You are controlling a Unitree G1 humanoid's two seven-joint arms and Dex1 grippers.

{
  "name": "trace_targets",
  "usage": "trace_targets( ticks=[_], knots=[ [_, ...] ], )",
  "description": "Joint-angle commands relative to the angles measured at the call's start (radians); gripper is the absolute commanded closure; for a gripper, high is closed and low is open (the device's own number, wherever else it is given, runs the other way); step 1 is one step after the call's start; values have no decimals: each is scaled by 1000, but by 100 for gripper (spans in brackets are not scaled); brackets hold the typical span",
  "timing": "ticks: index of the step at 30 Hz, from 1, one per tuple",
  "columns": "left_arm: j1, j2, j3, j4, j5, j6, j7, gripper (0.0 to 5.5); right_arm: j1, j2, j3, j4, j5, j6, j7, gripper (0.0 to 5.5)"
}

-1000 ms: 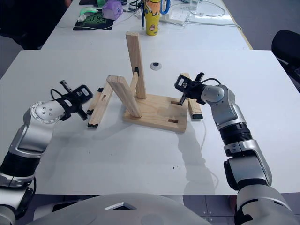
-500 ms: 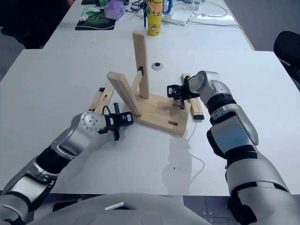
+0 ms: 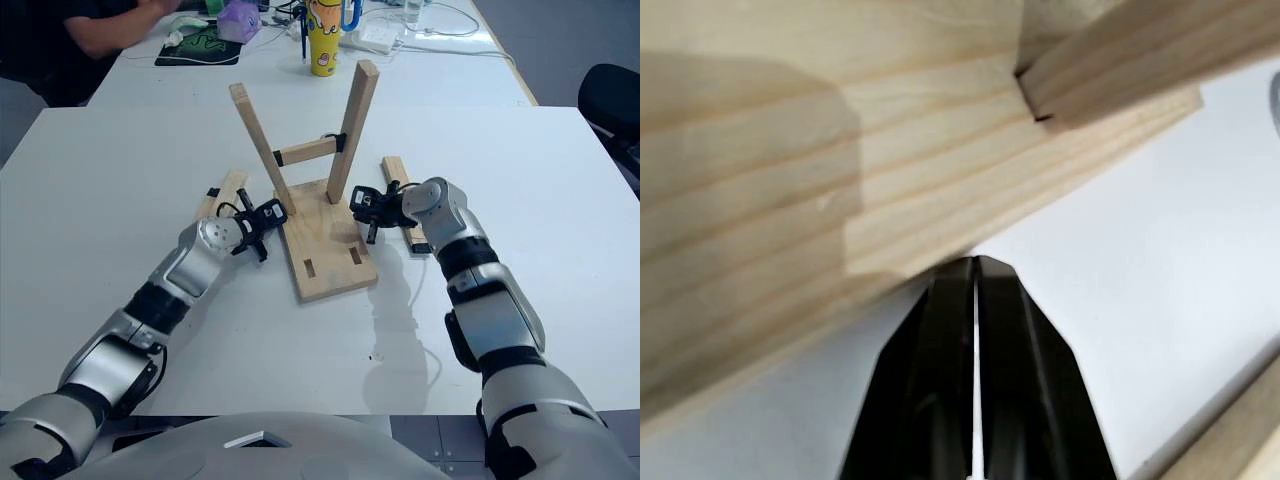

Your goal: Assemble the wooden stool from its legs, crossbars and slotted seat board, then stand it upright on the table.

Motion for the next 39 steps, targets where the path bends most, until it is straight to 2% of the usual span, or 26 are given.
trace_targets(
  ticks=[1, 4, 7, 13, 15, 18, 22, 25, 30, 39],
  knots=[
    [-58, -54, 13, 184, -16, -110, 13, 548, 184, 28, 26, -179, 1, 146, -25, 550],
    [-62, -52, 39, 194, -28, -131, 3, 548, 203, 28, 28, -249, -2, 196, -65, 550],
    [-19, -35, 83, 94, -51, -115, -2, 548, 190, 12, 16, -294, -6, 215, -102, 550],
    [169, 37, 267, -390, -126, 69, 8, 548, 232, -40, -87, -542, 50, 270, -137, 550],
    [214, 58, 352, -547, -147, 134, 19, 524, 292, -31, -150, -662, 103, 300, -155, 550],
    [264, 116, 457, -664, -163, 199, 11, 481, 385, -21, -205, -780, 136, 342, -197, 550],
    [355, 156, 610, -606, -228, 210, 24, 421, 461, 9, -229, -819, 145, 366, -288, 550],
    [379, 160, 663, -518, -267, 183, 41, 370, 461, 30, -217, -803, 146, 357, -331, 550],
    [367, 149, 672, -377, -349, 177, 6, 307, 449, 45, -207, -795, 158, 354, -356, 550],
    [366, 195, 586, -278, -384, 174, -67, 307, 411, 50, -182, -774, 174, 356, -365, 550]
  ],
)
